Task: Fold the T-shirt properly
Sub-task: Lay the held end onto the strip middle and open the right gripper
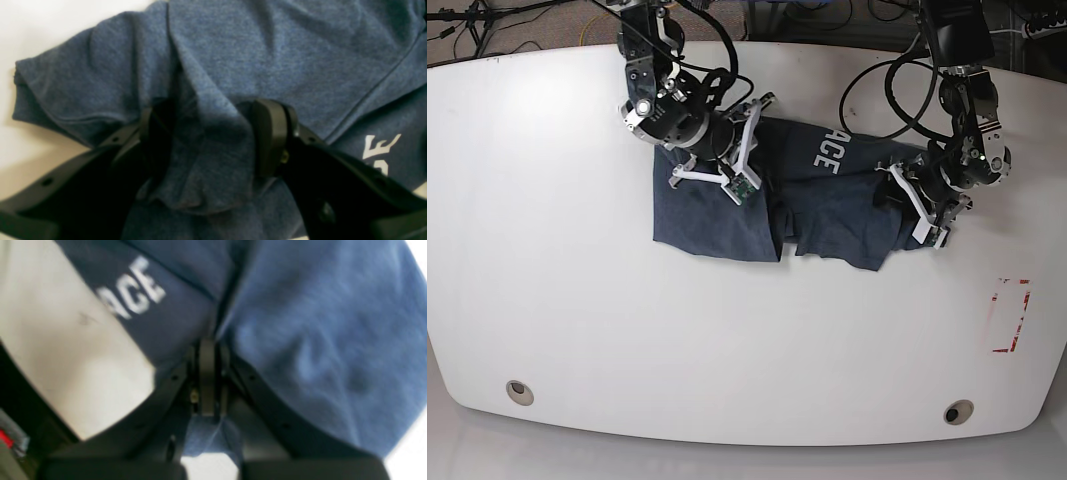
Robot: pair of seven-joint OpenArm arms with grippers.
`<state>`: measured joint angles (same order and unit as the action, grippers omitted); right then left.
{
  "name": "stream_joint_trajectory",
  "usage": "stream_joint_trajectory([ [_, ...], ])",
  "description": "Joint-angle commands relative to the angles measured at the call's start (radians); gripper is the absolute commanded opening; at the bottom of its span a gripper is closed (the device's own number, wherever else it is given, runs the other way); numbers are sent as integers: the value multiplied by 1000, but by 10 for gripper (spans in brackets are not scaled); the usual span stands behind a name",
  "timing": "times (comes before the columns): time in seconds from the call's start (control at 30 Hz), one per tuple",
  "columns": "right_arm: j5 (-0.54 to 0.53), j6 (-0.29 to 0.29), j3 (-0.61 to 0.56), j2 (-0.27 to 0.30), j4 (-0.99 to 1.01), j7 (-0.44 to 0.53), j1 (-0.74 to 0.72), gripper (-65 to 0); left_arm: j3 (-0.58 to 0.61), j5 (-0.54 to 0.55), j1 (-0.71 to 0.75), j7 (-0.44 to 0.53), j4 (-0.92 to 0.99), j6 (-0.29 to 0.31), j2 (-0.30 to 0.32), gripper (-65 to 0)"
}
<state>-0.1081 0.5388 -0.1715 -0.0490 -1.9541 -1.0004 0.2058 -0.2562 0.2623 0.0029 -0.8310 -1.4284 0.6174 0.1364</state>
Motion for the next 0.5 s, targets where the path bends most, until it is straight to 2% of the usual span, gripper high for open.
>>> stream_joint_trajectory([
  [0.0, -9, -1, -1, -28, -18, 8, -30, -650, 7, -54, 19, -101, 18, -3, -2, -314],
  [0.17, -6, -1, -1, -70, -14, 7, -52, -650, 5, -54, 19, -101, 18, -3, -1, -314],
  [0.3, -6, -1, -3, -79, -6, 2, -67, -636, 5, -54, 21, -101, 18, -4, -1, -314],
  [0.37, -12, -1, -4, -79, 12, 2, -75, -583, 5, -54, 21, -101, 18, -4, -1, -314],
  [0.47, -12, -1, -6, -79, 32, 2, -82, -471, 5, -54, 21, -101, 18, -4, -1, -314],
])
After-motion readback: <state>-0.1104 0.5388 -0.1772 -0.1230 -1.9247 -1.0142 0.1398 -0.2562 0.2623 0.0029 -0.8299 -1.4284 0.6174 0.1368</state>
